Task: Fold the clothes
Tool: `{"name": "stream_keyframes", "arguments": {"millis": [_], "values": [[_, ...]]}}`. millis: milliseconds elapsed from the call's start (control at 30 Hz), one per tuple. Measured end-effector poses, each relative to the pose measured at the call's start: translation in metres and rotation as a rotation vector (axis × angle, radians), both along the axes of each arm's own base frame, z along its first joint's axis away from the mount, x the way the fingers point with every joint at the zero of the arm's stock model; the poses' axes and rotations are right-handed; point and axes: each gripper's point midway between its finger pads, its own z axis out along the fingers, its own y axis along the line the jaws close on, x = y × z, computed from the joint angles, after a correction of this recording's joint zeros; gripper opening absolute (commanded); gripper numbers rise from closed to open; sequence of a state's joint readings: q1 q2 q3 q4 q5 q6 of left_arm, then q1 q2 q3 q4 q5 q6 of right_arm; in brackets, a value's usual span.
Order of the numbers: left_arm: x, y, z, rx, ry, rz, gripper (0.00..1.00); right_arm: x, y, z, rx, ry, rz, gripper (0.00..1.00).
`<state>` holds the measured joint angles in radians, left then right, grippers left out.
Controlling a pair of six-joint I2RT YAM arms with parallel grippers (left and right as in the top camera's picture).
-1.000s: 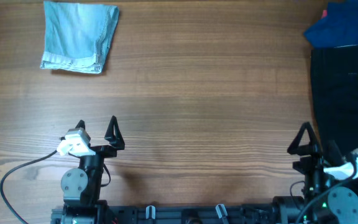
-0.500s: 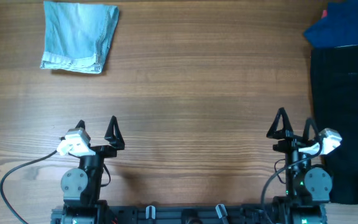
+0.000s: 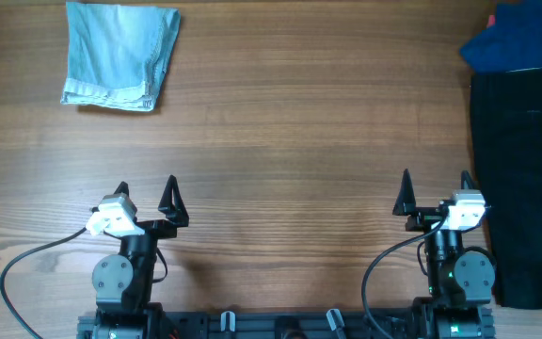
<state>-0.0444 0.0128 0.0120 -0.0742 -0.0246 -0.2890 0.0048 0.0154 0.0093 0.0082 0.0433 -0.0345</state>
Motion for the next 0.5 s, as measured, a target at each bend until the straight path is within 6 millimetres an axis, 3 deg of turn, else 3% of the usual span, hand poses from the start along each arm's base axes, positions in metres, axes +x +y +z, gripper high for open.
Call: {"name": "stream_keyframes", "arguments": {"millis": [500], "values": [[0.0000, 0.0000, 0.0000, 0.000, 0.000, 0.000, 1.00, 0.0000, 0.0005, 0.0000, -0.050, 0.002, 0.003, 1.00]]}}
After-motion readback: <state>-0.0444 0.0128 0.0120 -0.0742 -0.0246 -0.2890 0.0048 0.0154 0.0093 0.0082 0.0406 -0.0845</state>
